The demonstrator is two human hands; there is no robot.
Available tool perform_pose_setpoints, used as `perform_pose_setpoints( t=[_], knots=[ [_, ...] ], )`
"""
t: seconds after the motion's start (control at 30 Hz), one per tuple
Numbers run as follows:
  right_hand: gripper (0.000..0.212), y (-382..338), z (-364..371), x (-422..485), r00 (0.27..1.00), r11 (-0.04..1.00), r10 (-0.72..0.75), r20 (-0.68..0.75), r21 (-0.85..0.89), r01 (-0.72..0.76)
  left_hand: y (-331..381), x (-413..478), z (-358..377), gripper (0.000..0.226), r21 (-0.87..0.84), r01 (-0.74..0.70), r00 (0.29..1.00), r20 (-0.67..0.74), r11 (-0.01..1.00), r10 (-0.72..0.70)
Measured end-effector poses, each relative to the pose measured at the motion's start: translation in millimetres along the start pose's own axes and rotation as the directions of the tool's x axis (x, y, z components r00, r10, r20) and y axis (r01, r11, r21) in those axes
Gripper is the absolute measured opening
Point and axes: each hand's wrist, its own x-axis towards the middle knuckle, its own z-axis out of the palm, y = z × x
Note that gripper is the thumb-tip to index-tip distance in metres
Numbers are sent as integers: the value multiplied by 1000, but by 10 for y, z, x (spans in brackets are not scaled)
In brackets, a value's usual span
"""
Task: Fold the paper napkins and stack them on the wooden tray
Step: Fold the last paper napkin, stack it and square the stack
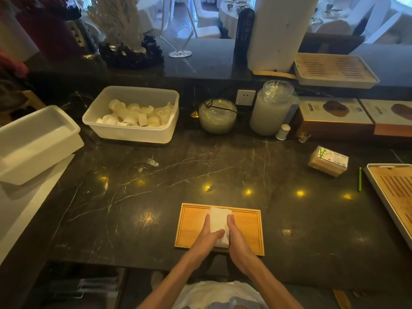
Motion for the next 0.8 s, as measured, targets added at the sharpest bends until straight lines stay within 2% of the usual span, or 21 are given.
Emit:
perform_pose_setpoints(
  t=[0.13,0.27,0.33,0.47,0.57,0.7,0.8],
  knots=[
    [75,-8,-54,7,1000,991,-24,6,-131,25,-29,25,-31,86,49,-22,1000,12,999,21],
    [69,-13,-208,3,982,946,-190,23,-264,189,14,18,-102,80,161,-121,990,-50,980,130],
    [69,-4,-272,4,972,904,-225,62,-358,232,30,6,-114,70,244,-146,986,-42,959,161],
    [67,45,-325,37,975,800,-208,73,-561,212,-23,41,-113,65,414,-128,988,-23,901,151],
    [70,47,-336,49,985,806,-158,76,-566,173,-26,53,-131,68,457,-120,989,-23,881,147],
    [80,21,-357,62,986,804,-118,114,-571,162,-22,55,-211,72,401,-125,991,9,907,133],
    [83,8,-370,54,986,782,-102,129,-603,160,-39,38,-262,73,453,-139,989,20,881,146]
  ],
)
